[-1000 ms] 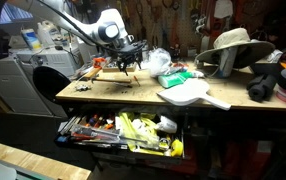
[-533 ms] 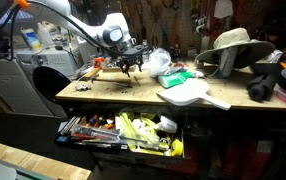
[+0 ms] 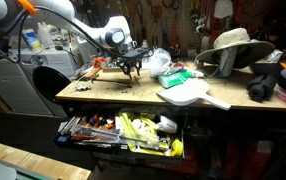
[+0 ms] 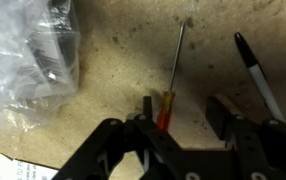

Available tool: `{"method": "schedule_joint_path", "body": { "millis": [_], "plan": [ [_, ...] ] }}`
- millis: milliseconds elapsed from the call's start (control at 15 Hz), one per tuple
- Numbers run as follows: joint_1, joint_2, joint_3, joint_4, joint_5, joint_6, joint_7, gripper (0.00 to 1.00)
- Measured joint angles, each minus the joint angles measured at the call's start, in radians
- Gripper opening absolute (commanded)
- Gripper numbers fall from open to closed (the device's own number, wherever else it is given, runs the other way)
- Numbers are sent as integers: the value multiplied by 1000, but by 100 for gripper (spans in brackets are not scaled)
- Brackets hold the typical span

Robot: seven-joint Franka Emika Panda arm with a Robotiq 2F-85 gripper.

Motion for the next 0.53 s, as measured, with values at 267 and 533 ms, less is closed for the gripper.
{"method": "schedule_joint_path", "body": {
  "millis": [267,533],
  "plan": [
    [0,19,6,27,7,-27,-1,40],
    [-8,36,10,49,27,-39,-13,37]
  ]
}}
